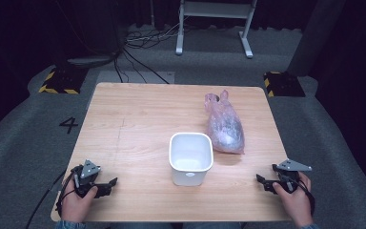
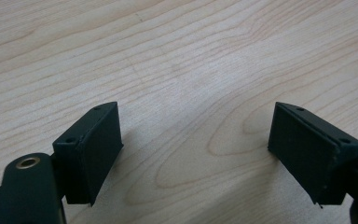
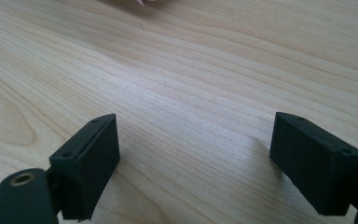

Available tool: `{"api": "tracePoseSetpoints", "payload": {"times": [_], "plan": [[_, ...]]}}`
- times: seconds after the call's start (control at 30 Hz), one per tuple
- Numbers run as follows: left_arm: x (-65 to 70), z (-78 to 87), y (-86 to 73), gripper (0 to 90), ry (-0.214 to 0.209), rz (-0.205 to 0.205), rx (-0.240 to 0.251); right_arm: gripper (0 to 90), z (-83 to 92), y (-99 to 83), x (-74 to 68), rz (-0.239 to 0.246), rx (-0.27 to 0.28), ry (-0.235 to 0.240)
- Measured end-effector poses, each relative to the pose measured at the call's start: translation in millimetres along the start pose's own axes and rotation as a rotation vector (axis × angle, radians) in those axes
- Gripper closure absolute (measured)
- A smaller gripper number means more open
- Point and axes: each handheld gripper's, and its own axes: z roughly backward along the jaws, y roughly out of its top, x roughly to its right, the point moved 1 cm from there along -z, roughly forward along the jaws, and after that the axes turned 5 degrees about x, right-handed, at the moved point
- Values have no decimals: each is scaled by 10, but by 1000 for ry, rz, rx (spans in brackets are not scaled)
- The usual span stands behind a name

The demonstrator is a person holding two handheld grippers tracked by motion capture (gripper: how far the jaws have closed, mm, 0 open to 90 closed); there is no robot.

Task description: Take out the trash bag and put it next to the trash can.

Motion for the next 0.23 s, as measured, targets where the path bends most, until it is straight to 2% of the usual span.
{"api": "tracePoseSetpoints", "payload": {"times": [0.23], "plan": [[2,-16,0,154,0,9,6,146,-4,0,1,-2,0,-4]]}}
